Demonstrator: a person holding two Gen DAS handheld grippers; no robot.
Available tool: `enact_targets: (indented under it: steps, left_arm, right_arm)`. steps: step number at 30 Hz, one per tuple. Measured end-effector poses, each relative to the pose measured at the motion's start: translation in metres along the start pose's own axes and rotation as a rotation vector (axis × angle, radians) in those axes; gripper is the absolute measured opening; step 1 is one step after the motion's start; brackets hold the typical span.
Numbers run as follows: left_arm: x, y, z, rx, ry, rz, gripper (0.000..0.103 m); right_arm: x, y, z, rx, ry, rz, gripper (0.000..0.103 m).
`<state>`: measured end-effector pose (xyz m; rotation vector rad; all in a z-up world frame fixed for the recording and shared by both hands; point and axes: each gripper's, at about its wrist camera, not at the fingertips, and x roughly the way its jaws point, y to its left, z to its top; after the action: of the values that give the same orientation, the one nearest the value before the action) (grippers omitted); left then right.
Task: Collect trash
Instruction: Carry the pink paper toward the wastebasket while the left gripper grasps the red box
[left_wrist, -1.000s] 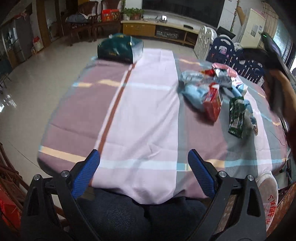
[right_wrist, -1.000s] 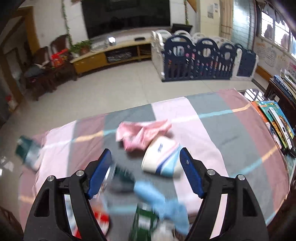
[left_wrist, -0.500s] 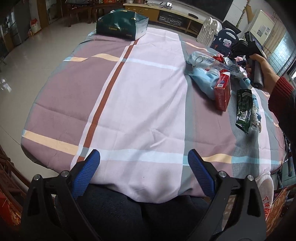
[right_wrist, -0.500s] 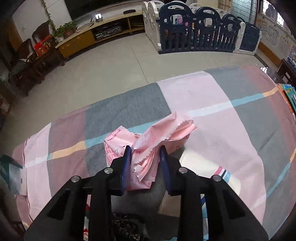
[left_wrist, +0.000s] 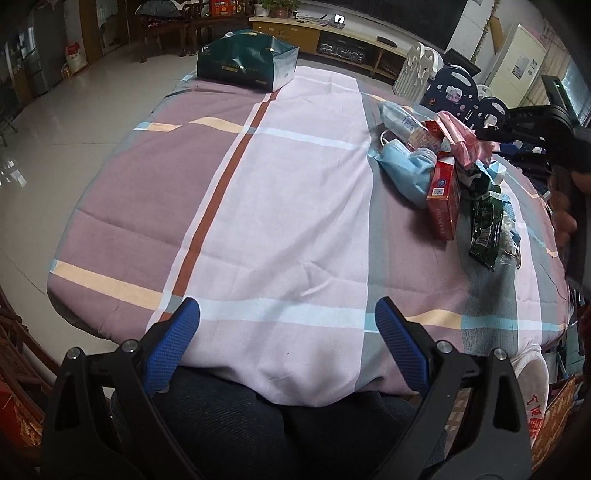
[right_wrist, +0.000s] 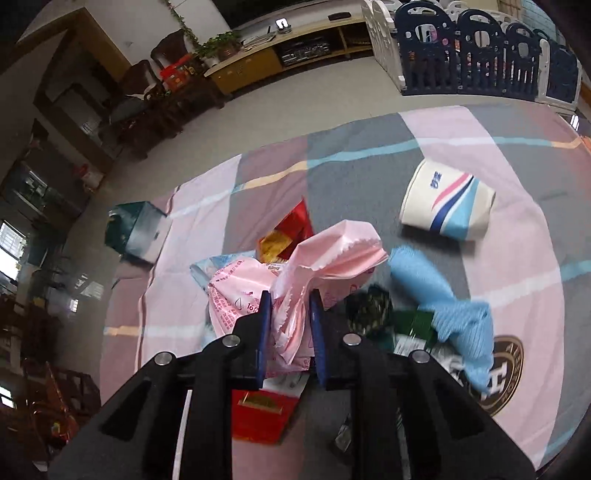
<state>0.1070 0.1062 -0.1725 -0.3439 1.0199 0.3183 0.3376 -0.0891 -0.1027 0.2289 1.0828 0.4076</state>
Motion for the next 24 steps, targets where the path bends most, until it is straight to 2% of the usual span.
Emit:
enact_targets:
  steps: [4,6,9,15,21,24]
  left_arm:
    - [-0.002,0.005,0.002,-0.022,0.005,-0.017,0.095]
    - [-0.002,0.007,0.007,-0.045,0.013,-0.031,0.095]
    - [-0.002,-0.001,0.024,-0.057,0.013,-0.103,0.095]
    - [0.03,-0.064,0.068,0.017,0.047,-0.221,0.095]
    - [0.064,-0.111,0.084,0.032,0.036,-0.325,0.095]
    - [0.079,-0.121,0.085,0.035,0.046,-0.348,0.094]
  right_arm:
    - [-0.051,-0.005,-0.021,0.026,-0.111,0.049,0.021]
    - [-0.075,-0.013,-0.032,0.04,-0.137,0.044,0.021]
    - [-0.105,-0.033,-0.06,0.079,-0.159,0.051,0.021]
    - [-0.151,-0.08,-0.133,0.179,-0.2,0.003,0.021]
    - [-0.194,-0.128,-0.209,0.319,-0.22,-0.059,0.022]
    - [-0.203,-0.143,-0.233,0.367,-0.22,-0.068,0.022]
